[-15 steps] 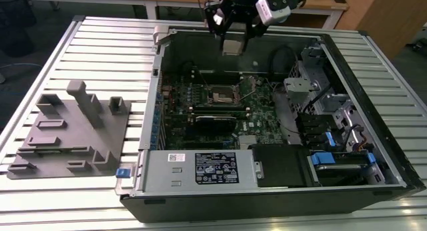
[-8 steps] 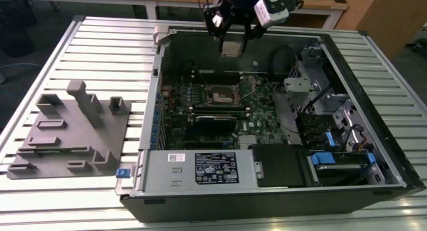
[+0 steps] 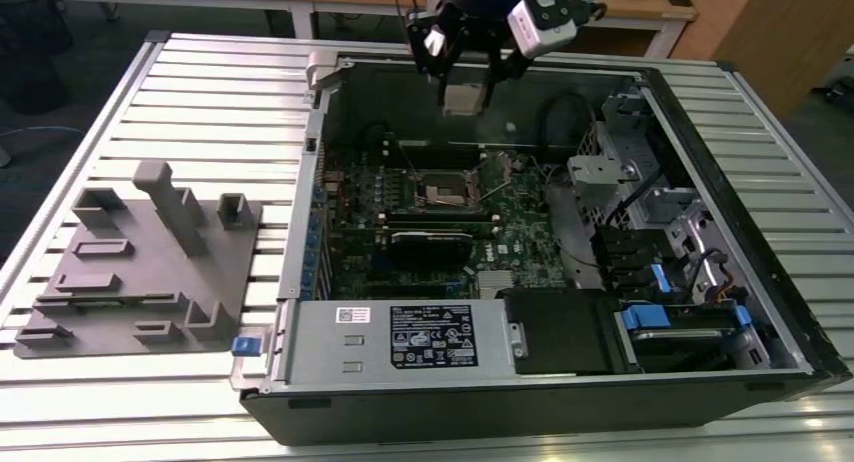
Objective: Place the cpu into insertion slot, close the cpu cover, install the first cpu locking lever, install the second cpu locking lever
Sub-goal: 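Place the cpu into insertion slot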
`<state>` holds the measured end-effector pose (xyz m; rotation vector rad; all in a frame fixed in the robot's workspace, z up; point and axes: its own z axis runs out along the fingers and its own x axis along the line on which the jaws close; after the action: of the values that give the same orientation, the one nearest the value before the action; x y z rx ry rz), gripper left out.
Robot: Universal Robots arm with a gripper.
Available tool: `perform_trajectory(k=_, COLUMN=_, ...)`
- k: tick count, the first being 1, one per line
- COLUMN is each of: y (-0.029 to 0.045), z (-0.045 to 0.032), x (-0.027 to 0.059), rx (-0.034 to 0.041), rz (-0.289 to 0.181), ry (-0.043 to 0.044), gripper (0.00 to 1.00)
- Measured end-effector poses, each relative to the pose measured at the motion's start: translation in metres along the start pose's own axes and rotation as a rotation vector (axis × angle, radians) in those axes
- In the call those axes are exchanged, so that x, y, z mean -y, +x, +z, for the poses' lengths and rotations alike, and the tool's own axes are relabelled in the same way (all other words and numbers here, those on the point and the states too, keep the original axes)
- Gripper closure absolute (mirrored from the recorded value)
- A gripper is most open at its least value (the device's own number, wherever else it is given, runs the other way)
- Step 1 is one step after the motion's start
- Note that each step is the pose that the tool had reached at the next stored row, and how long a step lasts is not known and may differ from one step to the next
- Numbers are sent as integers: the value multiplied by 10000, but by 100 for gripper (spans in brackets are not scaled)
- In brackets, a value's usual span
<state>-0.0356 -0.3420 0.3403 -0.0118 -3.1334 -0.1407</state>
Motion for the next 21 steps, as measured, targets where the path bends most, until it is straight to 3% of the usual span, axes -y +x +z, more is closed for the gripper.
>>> perform_trajectory(k=16, y=0, z=60, x=5, rx=-2, rz=0, ry=1, gripper=46)
perform_trajectory(k=18, y=36, z=121, x=11, rx=-1, rz=0, ry=-1, gripper=46)
perform_trajectory(k=21, y=39, z=125, x=11, rx=0, rz=1, ry=-2, gripper=46)
